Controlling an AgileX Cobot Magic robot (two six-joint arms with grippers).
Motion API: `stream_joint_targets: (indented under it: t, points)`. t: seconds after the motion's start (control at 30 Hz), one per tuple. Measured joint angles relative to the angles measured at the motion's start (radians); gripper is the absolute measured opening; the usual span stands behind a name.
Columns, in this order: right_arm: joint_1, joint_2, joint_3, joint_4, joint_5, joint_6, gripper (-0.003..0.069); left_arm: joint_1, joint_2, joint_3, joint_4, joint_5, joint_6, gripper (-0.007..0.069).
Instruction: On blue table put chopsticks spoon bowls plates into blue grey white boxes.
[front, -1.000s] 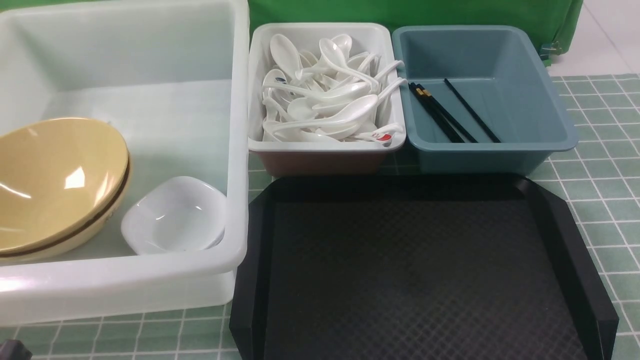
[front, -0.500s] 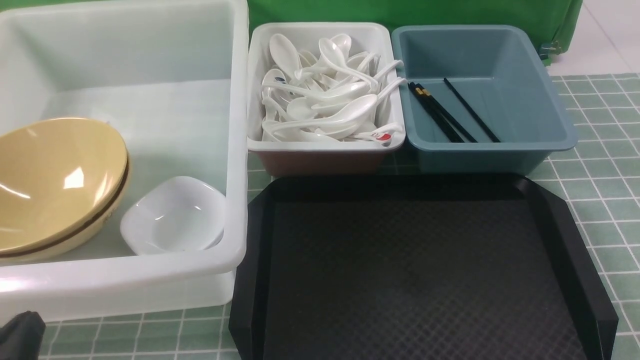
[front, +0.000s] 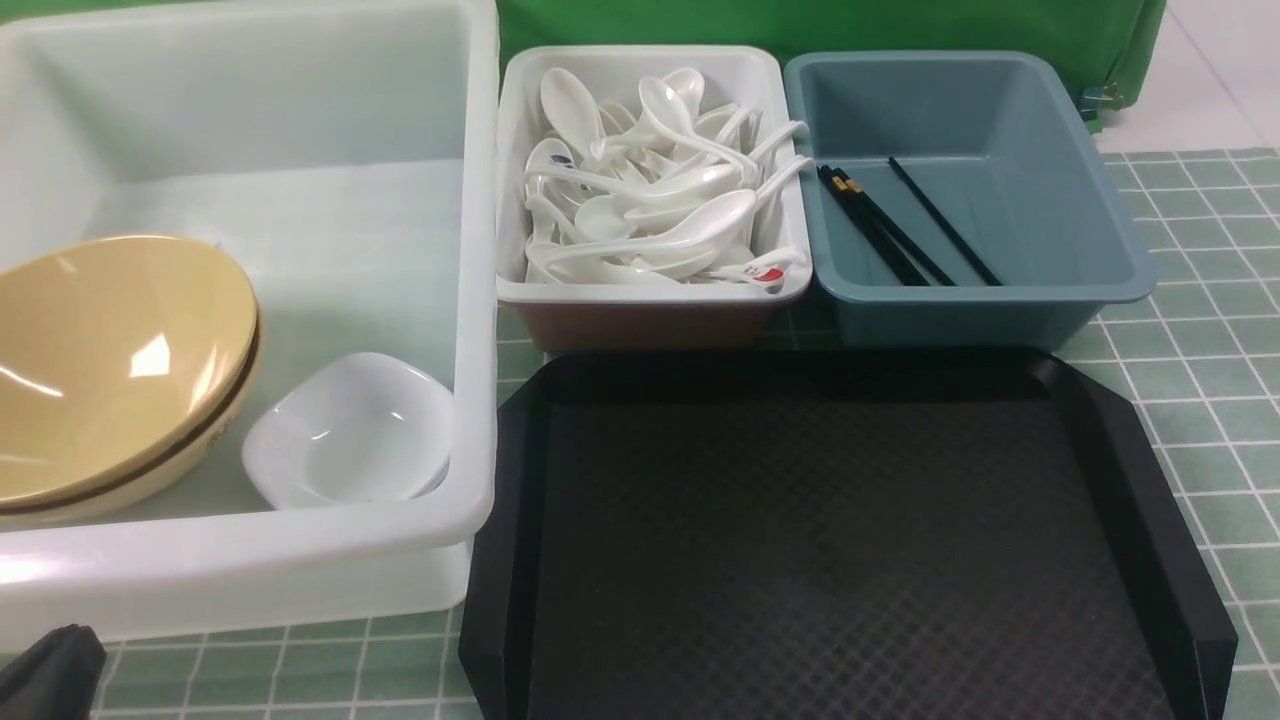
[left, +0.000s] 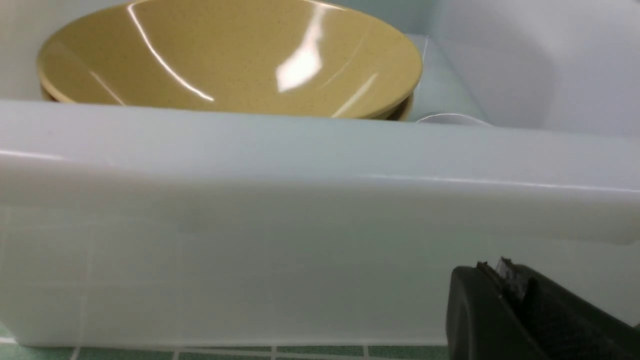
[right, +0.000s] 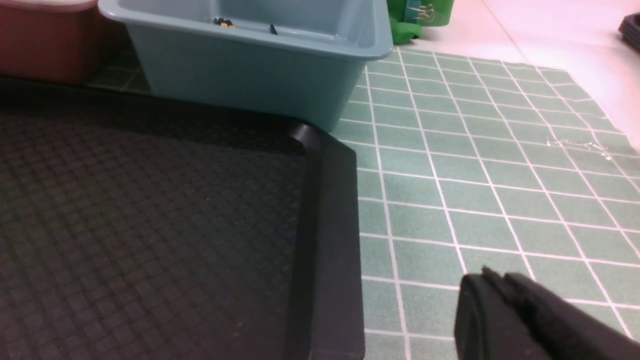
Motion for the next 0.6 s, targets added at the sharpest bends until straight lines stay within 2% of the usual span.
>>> stream_joint_targets:
  t: [0.6]
  points:
    - [0.0,0.0,0.0,0.0,0.0,0.0,0.0096,0.0,0.0,0.0,0.0,0.0,0.0,0.0004]
